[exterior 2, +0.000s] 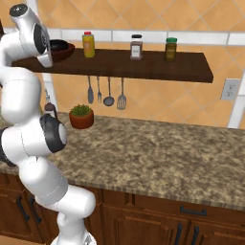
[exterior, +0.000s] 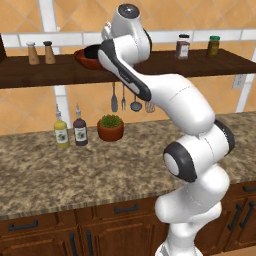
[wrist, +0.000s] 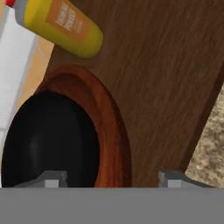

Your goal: Pick up the bowls on the counter and stack them on top of one another in the open cabinet. Place the smaller bowl on top of the larger bowl.

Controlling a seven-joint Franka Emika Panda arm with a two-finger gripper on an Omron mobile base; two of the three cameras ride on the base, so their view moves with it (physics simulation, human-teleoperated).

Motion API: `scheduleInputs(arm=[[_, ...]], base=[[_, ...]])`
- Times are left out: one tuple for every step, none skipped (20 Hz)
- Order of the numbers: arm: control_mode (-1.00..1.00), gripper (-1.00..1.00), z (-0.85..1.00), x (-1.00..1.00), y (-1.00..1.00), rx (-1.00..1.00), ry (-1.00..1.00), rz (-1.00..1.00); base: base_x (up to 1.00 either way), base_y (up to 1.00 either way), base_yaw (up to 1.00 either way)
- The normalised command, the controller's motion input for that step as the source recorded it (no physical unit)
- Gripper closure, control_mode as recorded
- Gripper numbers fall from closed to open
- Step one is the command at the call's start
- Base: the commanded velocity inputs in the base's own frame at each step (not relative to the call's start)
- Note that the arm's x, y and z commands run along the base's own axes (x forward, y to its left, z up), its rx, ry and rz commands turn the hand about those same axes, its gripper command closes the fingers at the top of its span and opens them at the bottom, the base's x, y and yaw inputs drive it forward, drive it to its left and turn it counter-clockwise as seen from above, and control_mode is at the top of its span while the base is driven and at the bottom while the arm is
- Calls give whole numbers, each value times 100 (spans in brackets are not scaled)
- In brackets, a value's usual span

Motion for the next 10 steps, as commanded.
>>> scheduleInputs(arm=[[-100, -100, 0, -22, 0, 0, -39, 0], [-100, -100, 0, -39, 0, 0, -41, 0], [-100, -100, 0, -56, 0, 0, -42, 0], [-100, -100, 0, -61, -24, 3, -26, 0], [-100, -100, 0, -85, -35, 5, -23, 3], [-100, -100, 0, -100, -51, 5, -23, 2], [-100, -100, 0, -100, -60, 5, -23, 2], [-100, -100, -1, -100, -67, 4, -19, 1], [-100, -100, -1, -100, -78, 3, -17, 0], [-100, -100, -1, -100, -79, 3, -15, 0]], base=[[0, 0, 0], [0, 0, 0], [0, 0, 0], [0, 0, 0], [0, 0, 0], [0, 0, 0], [0, 0, 0], [0, 0, 0], [0, 0, 0], [0, 0, 0]])
